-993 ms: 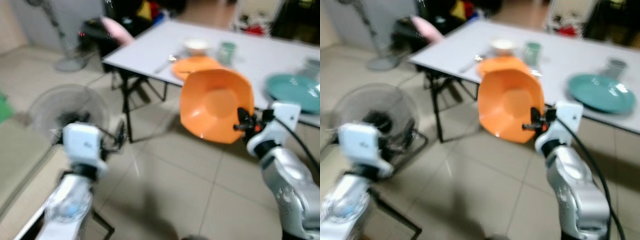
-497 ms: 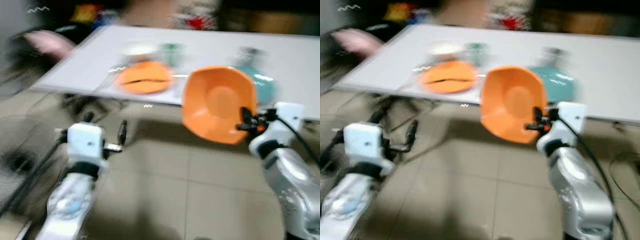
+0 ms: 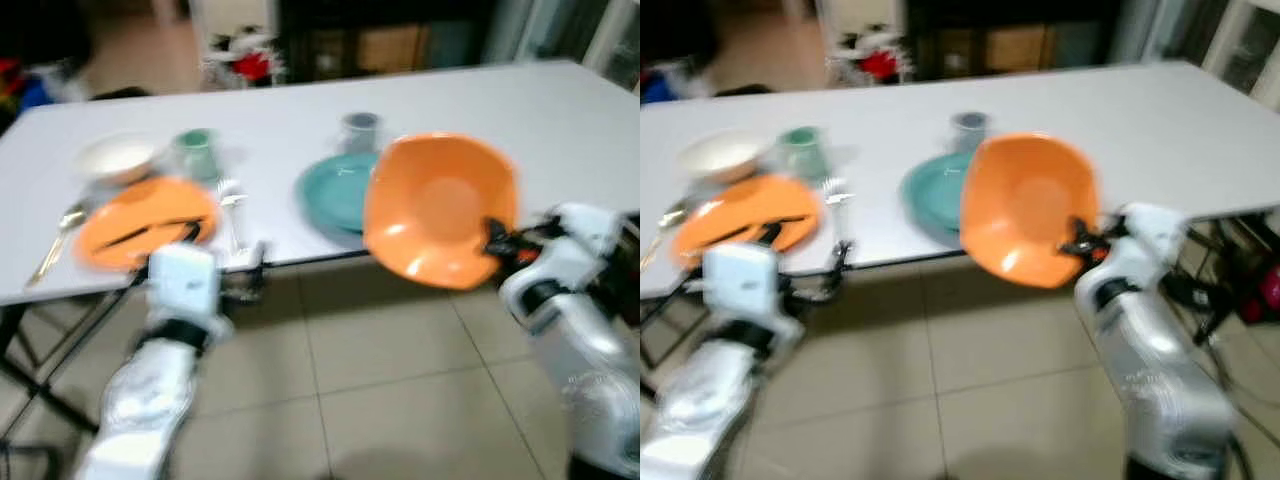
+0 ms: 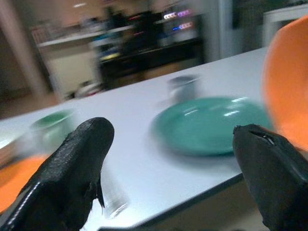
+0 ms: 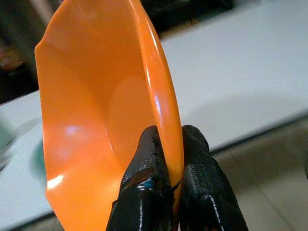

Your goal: Setting the table

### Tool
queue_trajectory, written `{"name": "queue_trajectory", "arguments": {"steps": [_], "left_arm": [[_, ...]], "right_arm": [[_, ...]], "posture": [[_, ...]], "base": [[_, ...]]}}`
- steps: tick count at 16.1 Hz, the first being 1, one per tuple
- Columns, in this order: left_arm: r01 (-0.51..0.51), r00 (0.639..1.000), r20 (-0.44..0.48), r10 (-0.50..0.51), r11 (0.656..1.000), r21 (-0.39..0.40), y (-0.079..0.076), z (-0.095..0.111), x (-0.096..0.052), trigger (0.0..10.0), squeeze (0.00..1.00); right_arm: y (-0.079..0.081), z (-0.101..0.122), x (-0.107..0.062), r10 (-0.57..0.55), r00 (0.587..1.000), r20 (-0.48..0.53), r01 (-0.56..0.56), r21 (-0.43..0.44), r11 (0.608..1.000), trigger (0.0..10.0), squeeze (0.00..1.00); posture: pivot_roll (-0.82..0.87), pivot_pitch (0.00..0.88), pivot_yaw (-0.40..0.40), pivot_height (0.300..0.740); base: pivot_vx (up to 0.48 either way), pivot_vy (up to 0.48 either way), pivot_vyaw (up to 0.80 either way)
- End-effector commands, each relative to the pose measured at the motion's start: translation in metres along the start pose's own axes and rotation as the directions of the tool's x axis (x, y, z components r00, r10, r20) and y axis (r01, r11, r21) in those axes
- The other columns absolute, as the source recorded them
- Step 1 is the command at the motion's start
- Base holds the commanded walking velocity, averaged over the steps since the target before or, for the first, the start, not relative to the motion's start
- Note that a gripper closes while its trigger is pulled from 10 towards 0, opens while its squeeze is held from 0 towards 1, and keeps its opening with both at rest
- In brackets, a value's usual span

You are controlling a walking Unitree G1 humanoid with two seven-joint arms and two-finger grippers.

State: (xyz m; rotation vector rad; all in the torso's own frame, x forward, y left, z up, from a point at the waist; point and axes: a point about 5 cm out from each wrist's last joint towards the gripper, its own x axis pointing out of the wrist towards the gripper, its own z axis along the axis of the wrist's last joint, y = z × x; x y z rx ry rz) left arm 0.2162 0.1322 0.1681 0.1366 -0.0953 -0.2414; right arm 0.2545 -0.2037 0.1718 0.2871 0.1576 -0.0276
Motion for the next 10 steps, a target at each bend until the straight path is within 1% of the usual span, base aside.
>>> {"name": "queue_trajectory", "arguments": {"steps": [1,2,3,4,5,6,7,8,9,10], "left_arm": [[-0.008,1.0,-0.002,0.008,1.0,0.026,0.006,0.001,-0.003,10.0,0.0],[0.003,1.0,-0.001,-0.003,1.0,0.026,0.006,0.001,-0.002,10.0,0.0],[0.007,1.0,-0.001,-0.007,1.0,0.028,0.006,0.001,-0.001,10.0,0.0],[0.016,1.0,-0.001,-0.016,0.999,0.03,0.005,0.001,-0.001,10.0,0.0],[0.02,1.0,-0.001,-0.02,0.999,0.029,0.005,0.002,-0.002,10.0,0.0],[0.027,1.0,-0.003,-0.027,0.999,0.03,0.005,0.001,-0.002,10.0,0.0],[0.029,1.0,-0.004,-0.029,0.999,0.03,0.005,0.001,-0.002,10.0,0.0],[0.044,0.999,-0.004,-0.044,0.998,0.039,0.005,0.002,-0.002,10.0,0.0],[0.049,0.999,-0.003,-0.049,0.998,0.041,0.005,0.002,-0.002,10.0,0.0],[0.062,0.998,-0.007,-0.062,0.997,0.047,0.004,0.002,-0.002,10.0,0.0]], "right_arm": [[0.018,0.01,0.005,0.111,0.994,0.022,-0.112,0.05,0.992,10.0,0.0],[0.023,0.016,0.011,0.218,0.976,0.0,-0.216,0.116,0.969,10.0,0.0],[0.025,0.019,0.013,0.245,0.97,-0.004,-0.242,0.146,0.959,10.0,0.0],[0.03,0.025,0.019,0.325,0.946,-0.022,-0.314,0.198,0.928,10.0,0.0],[0.034,0.027,0.02,0.368,0.93,-0.026,-0.355,0.204,0.912,10.0,0.0],[0.039,0.028,0.023,0.417,0.907,-0.052,-0.395,0.231,0.889,10.0,0.0],[0.04,0.028,0.023,0.433,0.899,-0.063,-0.406,0.245,0.88,10.0,0.0],[0.044,0.031,0.031,0.461,0.88,-0.11,-0.426,0.243,0.871,10.0,0.0],[0.045,0.031,0.032,0.46,0.88,-0.123,-0.423,0.24,0.874,10.0,0.0],[0.043,0.03,0.035,0.451,0.878,-0.159,-0.411,0.231,0.882,10.0,0.0]], "posture": [[-0.13,0.0,0.052,0.74],[-0.13,0.0,0.057,0.74],[-0.13,0.0,0.057,0.74],[-0.13,0.0,0.065,0.74],[-0.13,0.0,0.065,0.74],[-0.12,0.0,0.071,0.74],[-0.12,0.0,0.072,0.74],[-0.11,0.0,0.065,0.74],[-0.11,0.0,0.065,0.74],[-0.11,0.0,0.061,0.74]], "base": [[0.398,0.0,0.0],[0.394,0.0,0.0],[0.394,0.0,0.0],[0.398,0.0,0.0],[0.394,0.0,0.0],[0.382,0.0,0.0],[0.382,0.0,0.0],[0.382,0.0,0.0],[0.382,0.0,0.0],[0.375,0.0,0.0]]}}
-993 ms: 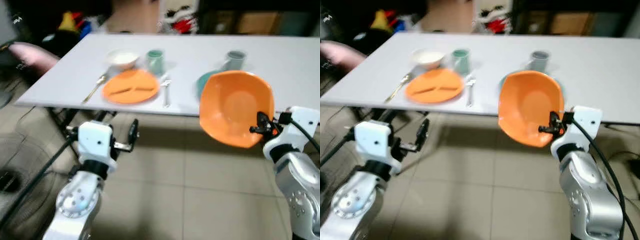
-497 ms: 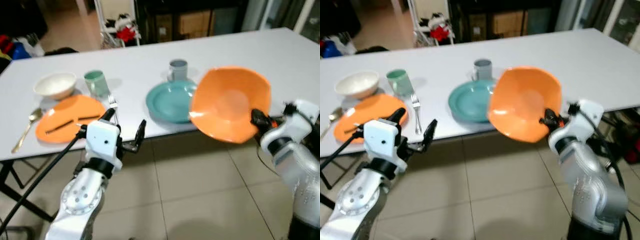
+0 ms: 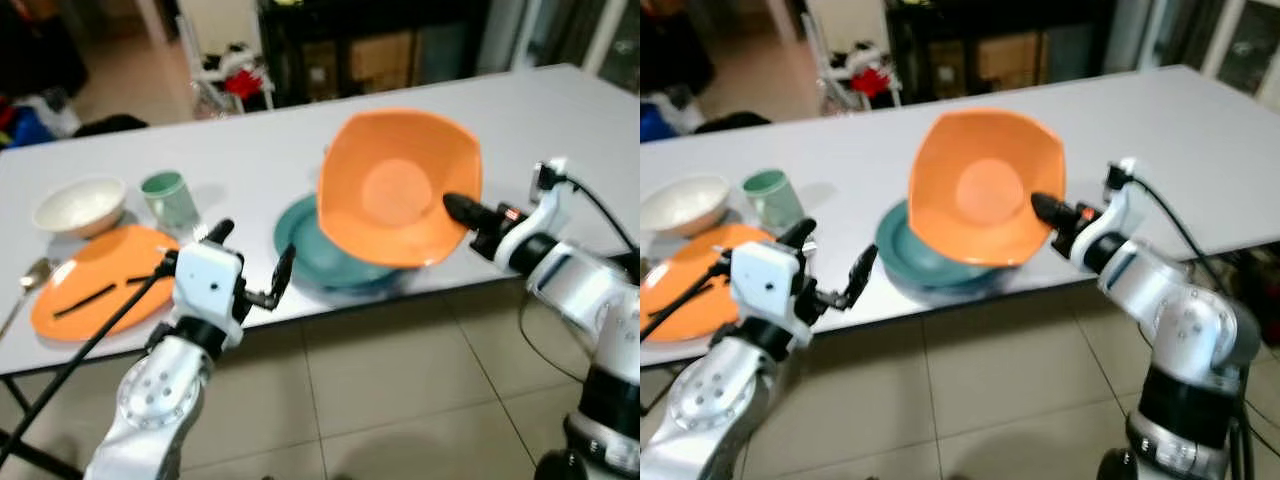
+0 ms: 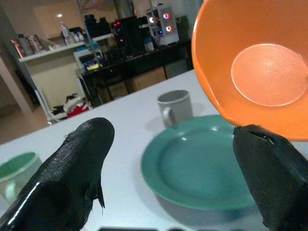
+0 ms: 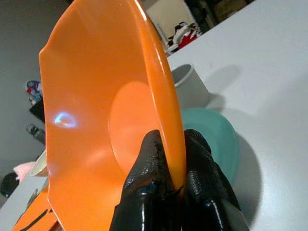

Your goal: Setting the table

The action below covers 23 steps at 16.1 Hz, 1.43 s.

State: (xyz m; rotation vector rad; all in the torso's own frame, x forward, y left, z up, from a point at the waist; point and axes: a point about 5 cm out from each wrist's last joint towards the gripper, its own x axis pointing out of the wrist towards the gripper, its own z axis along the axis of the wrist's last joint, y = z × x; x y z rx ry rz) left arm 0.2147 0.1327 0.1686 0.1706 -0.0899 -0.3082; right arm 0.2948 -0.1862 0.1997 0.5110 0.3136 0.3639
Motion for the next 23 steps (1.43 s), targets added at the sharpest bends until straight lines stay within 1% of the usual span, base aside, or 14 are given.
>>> {"name": "queue_trajectory", "arguments": {"steps": [1,2,3,4,5,7,8,10,11,12,15,18,22,23], "left_arm": [[0.006,1.0,-0.005,-0.006,1.0,0.02,0.004,0.0,-0.001,10.0,0.0],[0.011,1.0,-0.006,-0.011,1.0,0.02,0.003,0.0,-0.002,10.0,0.0],[0.087,0.996,0.002,-0.087,0.996,0.013,-0.003,0.002,-0.002,10.0,0.0],[0.155,0.988,-0.006,-0.155,0.988,0.013,-0.008,0.003,-0.002,10.0,0.0],[0.176,0.984,-0.012,-0.176,0.984,0.012,-0.009,0.003,-0.002,10.0,0.0],[0.231,0.972,-0.044,-0.23,0.973,0.017,-0.01,0.001,0.0,10.0,0.0],[0.3,0.95,-0.08,-0.301,0.953,-0.031,-0.013,-0.001,0.001,10.0,0.0],[0.381,0.917,-0.088,-0.389,0.919,-0.096,-0.018,0.0,0.001,10.0,0.0],[0.43,0.892,-0.091,-0.442,0.893,-0.131,-0.021,0.001,0.001,10.0,0.0],[0.458,0.875,-0.103,-0.472,0.878,-0.138,-0.023,0.001,0.001,10.0,0.0],[0.497,0.845,-0.126,-0.52,0.85,-0.174,-0.026,0.001,0.002,10.0,0.0],[0.511,0.832,-0.138,-0.537,0.84,-0.184,-0.027,0.001,-0.001,10.0,0.0],[0.522,0.822,-0.145,-0.551,0.83,-0.199,-0.028,0.002,-0.002,10.0,0.0],[0.527,0.817,-0.146,-0.557,0.826,-0.201,-0.028,0.002,-0.002,10.0,0.0]], "right_arm": [[0.013,-0.002,0.008,0.062,0.997,-0.045,-0.062,0.0,0.998,10.0,0.0],[0.012,-0.004,0.008,0.057,0.996,-0.063,-0.057,0.007,0.998,10.0,0.0],[0.007,-0.01,0.014,0.025,0.988,-0.149,-0.02,0.032,0.999,10.0,0.0],[0.005,-0.011,0.02,0.014,0.984,-0.178,-0.007,0.043,0.999,10.0,0.0],[0.005,-0.01,0.023,0.013,0.982,-0.186,-0.004,0.049,0.999,10.0,0.0],[0.004,-0.009,0.032,0.009,0.967,-0.254,0.011,0.075,0.997,10.0,0.0],[0.002,-0.007,0.036,0.004,0.965,-0.261,0.02,0.09,0.996,10.0,0.0],[-0.005,-0.006,0.039,-0.034,0.959,-0.283,0.068,0.112,0.991,10.0,0.0],[-0.008,-0.005,0.043,-0.045,0.956,-0.291,0.09,0.144,0.985,10.0,0.0],[-0.011,-0.004,0.046,-0.046,0.955,-0.292,0.104,0.186,0.977,10.0,0.0],[-0.02,-0.004,0.054,-0.094,0.94,-0.328,0.173,0.218,0.961,10.0,0.0],[-0.026,-0.006,0.055,-0.119,0.919,-0.375,0.219,0.237,0.947,10.0,0.0],[-0.033,-0.015,0.055,-0.132,0.889,-0.438,0.271,0.272,0.924,10.0,0.0],[-0.033,-0.017,0.055,-0.123,0.878,-0.462,0.279,0.286,0.917,10.0,0.39]], "posture": [[-0.11,0.0,0.061,0.74],[-0.11,0.0,0.06,0.74],[-0.11,0.0,0.063,0.74],[-0.11,0.0,0.065,0.74],[-0.11,0.0,0.068,0.74],[-0.11,0.0,0.069,0.74],[-0.1,0.0,0.071,0.74],[-0.1,0.0,0.072,0.74],[-0.1,0.0,0.072,0.74],[-0.1,0.0,0.077,0.74],[-0.1,0.0,0.083,0.74],[-0.1,0.0,0.083,0.74],[-0.1,0.0,0.076,0.74],[-0.1,0.0,0.076,0.74]], "base": [[0.368,0.0,0.0],[0.368,0.0,0.0],[0.0,0.0,0.0],[0.0,0.0,0.0],[0.0,0.0,0.0],[0.0,0.0,0.0],[0.0,0.0,0.0],[0.0,0.0,0.0],[0.0,0.0,0.0],[0.0,0.0,0.0],[0.0,0.0,0.0],[0.0,0.0,0.0],[0.0,0.0,0.0],[0.0,0.0,0.0]]}}
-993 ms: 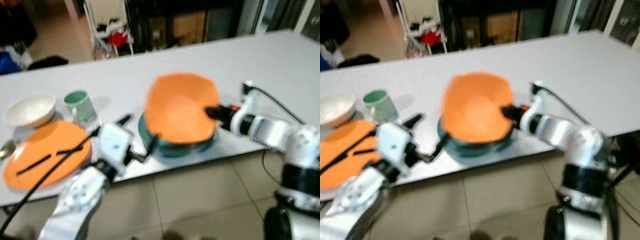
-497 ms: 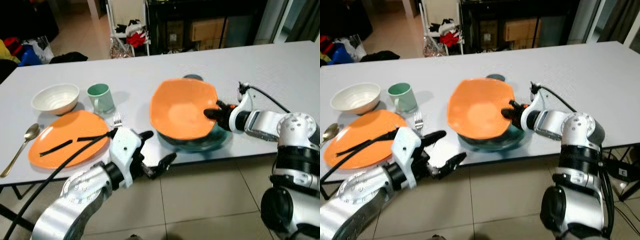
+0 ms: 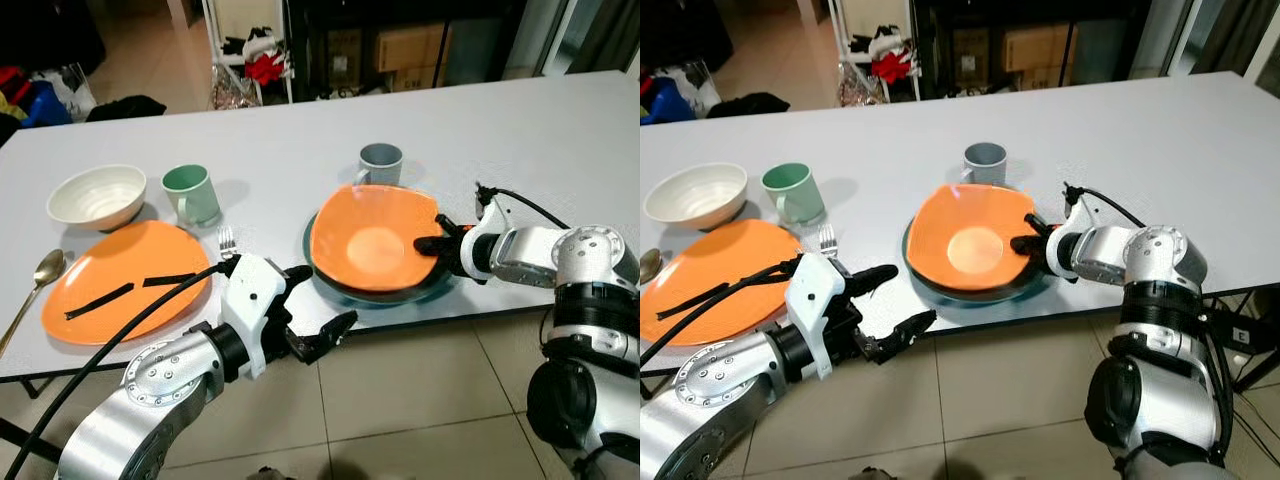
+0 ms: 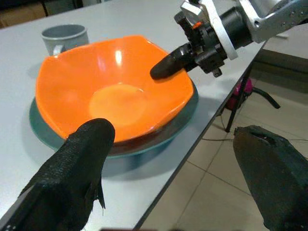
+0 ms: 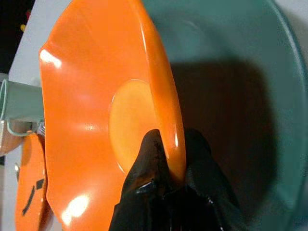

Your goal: Setting the table

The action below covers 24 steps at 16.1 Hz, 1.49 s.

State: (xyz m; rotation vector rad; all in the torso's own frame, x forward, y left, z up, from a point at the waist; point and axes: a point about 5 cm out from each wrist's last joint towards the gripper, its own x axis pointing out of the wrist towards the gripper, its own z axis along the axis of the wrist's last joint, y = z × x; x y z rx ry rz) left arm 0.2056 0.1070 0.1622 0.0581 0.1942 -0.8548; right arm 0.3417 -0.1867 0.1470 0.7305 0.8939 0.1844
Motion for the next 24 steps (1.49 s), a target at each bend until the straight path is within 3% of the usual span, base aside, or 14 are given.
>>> {"name": "queue_trajectory", "arguments": {"steps": [1,2,5,8,12,13,15,16,17,18,19,20,22,24], "left_arm": [[0.015,1.0,-0.003,-0.015,1.0,0.015,-0.001,0.003,-0.001,10.0,0.0],[0.015,1.0,-0.004,-0.015,1.0,0.015,-0.001,0.003,-0.001,10.0,0.0],[0.013,1.0,-0.004,-0.012,1.0,0.02,0.0,0.003,-0.001,10.0,0.0],[0.014,1.0,-0.001,-0.014,1.0,0.02,0.001,0.003,0.0,10.0,0.0],[0.003,1.0,0.015,-0.003,1.0,0.007,-0.001,0.003,-0.004,10.0,0.0],[-0.016,1.0,0.027,0.016,1.0,-0.008,-0.001,0.003,-0.007,10.0,0.0],[-0.08,0.995,0.053,0.081,0.997,-0.018,0.001,0.003,-0.014,10.0,0.0],[-0.198,0.976,0.091,0.196,0.98,0.006,0.008,0.006,-0.019,10.0,0.0],[-0.329,0.94,0.102,0.326,0.944,0.008,0.018,0.005,-0.023,10.0,0.0],[-0.501,0.86,0.117,0.497,0.865,0.012,0.032,0.005,-0.029,10.0,0.0],[-0.574,0.814,0.141,0.564,0.818,0.04,0.037,0.007,-0.032,10.0,0.0],[-0.578,0.811,0.147,0.566,0.814,0.06,0.037,0.008,-0.032,10.0,0.0],[-0.604,0.791,0.168,0.588,0.795,0.062,0.037,0.011,-0.031,10.0,0.0],[-0.632,0.766,0.181,0.616,0.774,0.039,0.036,0.012,-0.033,10.0,0.0]], "right_arm": [[0.007,0.004,-0.003,0.013,1.0,-0.01,-0.014,-0.012,1.0,10.0,0.64],[0.005,0.003,-0.004,0.0,1.0,-0.019,0.0,-0.013,1.0,10.0,0.65],[-0.003,0.003,-0.007,-0.017,1.0,-0.021,0.018,0.03,0.999,10.0,1.0],[-0.01,0.011,-0.018,-0.047,0.999,0.021,0.047,0.032,0.998,10.0,1.0],[-0.017,0.018,-0.048,-0.034,0.997,0.07,0.032,0.024,0.999,10.0,0.99],[-0.014,0.018,-0.064,0.011,0.996,0.093,-0.009,-0.016,1.0,10.0,0.0],[-0.003,0.016,-0.083,0.106,0.98,0.166,-0.088,-0.116,0.989,10.0,0.0],[0.014,0.014,-0.096,0.203,0.948,0.244,-0.147,-0.231,0.962,10.0,0.0],[0.034,0.009,-0.107,0.324,0.882,0.342,-0.192,-0.368,0.91,10.0,0.0],[0.05,-0.007,-0.109,0.39,0.84,0.379,-0.139,-0.543,0.828,10.0,0.0],[0.056,-0.023,-0.103,0.387,0.839,0.383,-0.065,-0.634,0.77,10.0,0.0],[0.055,-0.029,-0.099,0.385,0.834,0.396,-0.049,-0.641,0.766,10.0,0.0],[0.061,-0.055,-0.081,0.359,0.851,0.383,0.017,-0.704,0.71,10.0,0.0],[0.069,-0.07,-0.08,0.422,0.786,0.452,0.031,-0.711,0.703,10.0,0.0]], "posture": [[-0.1,0.0,0.077,0.74],[-0.1,0.0,0.08,0.74],[-0.1,0.0,0.085,0.74],[-0.11,0.0,0.091,0.74],[-0.11,0.0,0.088,0.74],[-0.11,0.0,0.09,0.74],[-0.12,0.0,0.108,0.74],[-0.12,0.0,0.112,0.74],[-0.12,0.0,0.116,0.74],[-0.12,0.0,0.117,0.74],[-0.12,0.0,0.114,0.74],[-0.11,0.0,0.11,0.74],[-0.1,0.0,0.101,0.74],[-0.08,0.0,0.096,0.74]], "base": [[0.0,0.0,0.0],[0.0,0.0,0.0],[0.0,0.0,0.0],[0.0,0.0,0.0],[0.0,0.0,0.0],[0.0,0.0,0.0],[0.0,0.0,0.0],[0.0,0.0,0.0],[0.0,0.0,0.0],[0.0,0.0,0.0],[0.0,0.0,0.0],[0.0,0.0,0.0],[0.0,0.0,0.0],[0.0,0.0,0.0]]}}
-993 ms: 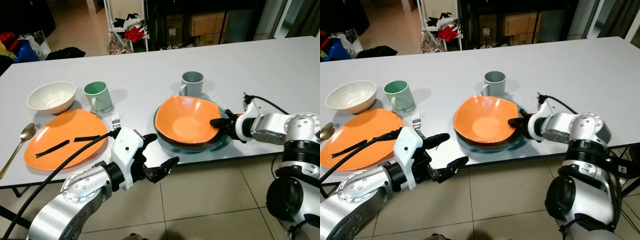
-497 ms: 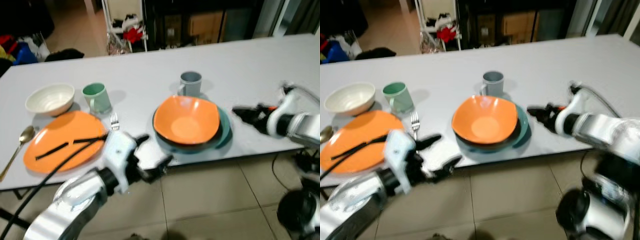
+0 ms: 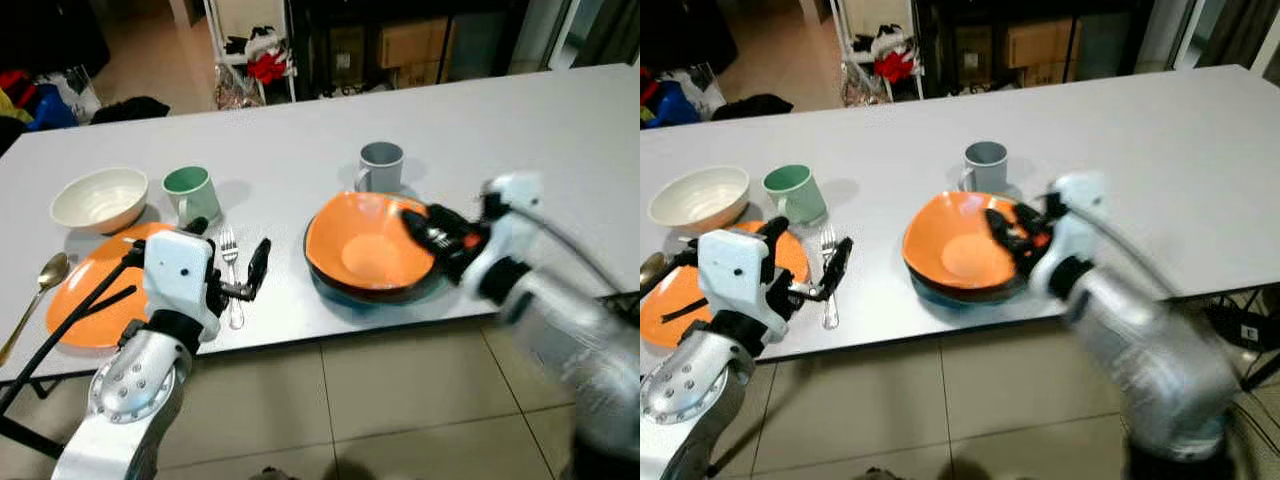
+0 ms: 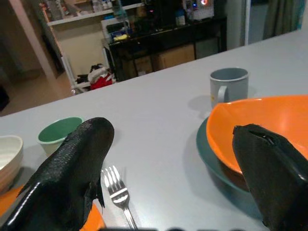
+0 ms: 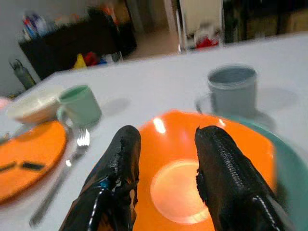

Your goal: Setting the table

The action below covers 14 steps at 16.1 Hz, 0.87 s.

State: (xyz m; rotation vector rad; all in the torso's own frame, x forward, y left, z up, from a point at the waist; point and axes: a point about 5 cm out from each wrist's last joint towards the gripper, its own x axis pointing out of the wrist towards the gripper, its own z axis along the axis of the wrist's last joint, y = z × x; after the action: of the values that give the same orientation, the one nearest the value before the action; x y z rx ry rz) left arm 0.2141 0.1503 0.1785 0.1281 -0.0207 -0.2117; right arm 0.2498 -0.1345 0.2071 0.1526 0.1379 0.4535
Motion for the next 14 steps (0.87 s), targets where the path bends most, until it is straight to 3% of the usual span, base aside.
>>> {"name": "queue_trajectory", "arguments": {"steps": [1,3,4,10,14], "left_arm": [[-0.028,1.0,0.001,0.028,1.0,0.009,0.003,0.0,-0.003,10.0,0.0],[-0.034,0.999,-0.003,0.034,0.999,0.009,0.0,-0.002,-0.005,10.0,0.0],[-0.028,1.0,-0.01,0.028,1.0,0.009,-0.004,-0.004,-0.006,10.0,0.0],[-0.021,1.0,-0.006,0.021,0.999,0.035,-0.008,-0.005,-0.018,10.0,0.0],[-0.047,0.999,0.007,0.047,0.998,0.052,-0.006,-0.003,-0.013,10.0,0.0]], "right_arm": [[0.006,0.004,-0.004,0.0,0.998,0.066,0.002,-0.034,0.999,10.0,0.0],[0.009,-0.005,-0.006,0.017,0.998,0.062,-0.014,-0.046,0.999,10.0,0.0],[0.012,-0.011,-0.007,0.044,0.998,0.05,-0.039,-0.092,0.995,10.0,0.0],[0.017,-0.025,-0.014,0.121,0.99,0.066,-0.109,-0.159,0.981,10.0,0.0],[0.01,-0.029,-0.013,0.056,0.993,0.104,-0.04,-0.151,0.988,10.0,0.0]], "posture": [[-0.08,0.0,0.095,0.74],[-0.08,0.0,0.093,0.74],[-0.08,0.0,0.092,0.74],[-0.08,0.0,0.087,0.74],[-0.08,0.0,0.086,0.74]], "base": [[0.0,0.0,0.0],[0.0,0.0,0.0],[0.0,0.0,0.5],[0.0,0.0,0.8],[0.0,0.0,0.8]]}}
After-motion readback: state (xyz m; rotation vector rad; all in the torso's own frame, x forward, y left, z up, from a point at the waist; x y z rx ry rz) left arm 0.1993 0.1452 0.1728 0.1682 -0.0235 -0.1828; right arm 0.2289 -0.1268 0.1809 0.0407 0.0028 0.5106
